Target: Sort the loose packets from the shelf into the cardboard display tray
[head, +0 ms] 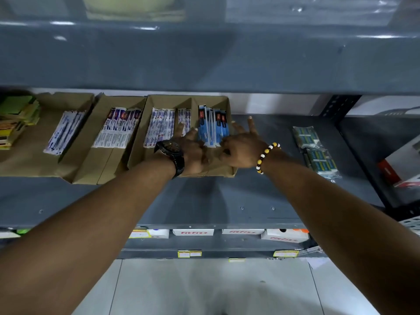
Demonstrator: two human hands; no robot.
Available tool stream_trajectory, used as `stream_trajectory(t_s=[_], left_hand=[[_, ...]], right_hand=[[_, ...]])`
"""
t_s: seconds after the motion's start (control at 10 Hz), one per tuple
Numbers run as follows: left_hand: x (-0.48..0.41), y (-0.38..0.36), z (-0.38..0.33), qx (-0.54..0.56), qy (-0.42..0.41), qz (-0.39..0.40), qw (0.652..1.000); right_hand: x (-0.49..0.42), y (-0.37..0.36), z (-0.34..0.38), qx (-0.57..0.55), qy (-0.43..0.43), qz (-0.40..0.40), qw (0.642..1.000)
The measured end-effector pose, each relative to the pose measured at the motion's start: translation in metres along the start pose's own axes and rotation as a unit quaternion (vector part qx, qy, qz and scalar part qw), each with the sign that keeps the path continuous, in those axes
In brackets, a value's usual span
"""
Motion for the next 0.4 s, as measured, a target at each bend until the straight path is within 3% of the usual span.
stream_trajectory(t_s=[0.1, 0.3, 0.4], left_hand=[[0.01, 0.008, -0.011, -0.016, -0.031, -0.018, 0.999], [0.039, 0.014, -0.014, 0.011, 0.023, -0.063, 0.998], [0.066, 0.015, -0.024, 0.026, 0.047, -0.117, 0.992]], right_hand=[[0.004, 0.002, 0.002, -0.013, 0.0, -0.022, 1.0], [0.029, 0.021, 0.01, -0.086, 0.0, -0.117, 0.989], [0.042, 0.03, 0.016, -0.179, -0.004, -0.148, 0.973]])
Point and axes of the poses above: each hand's wrist, its own x-axis away from the middle knuckle, its own y-axis out of the back of the hand, z = x × y, the point moved 6 cm from there along -x, towards the middle knuckle, and after that the axes turned 6 degrees about x, right-handed, at the moved point
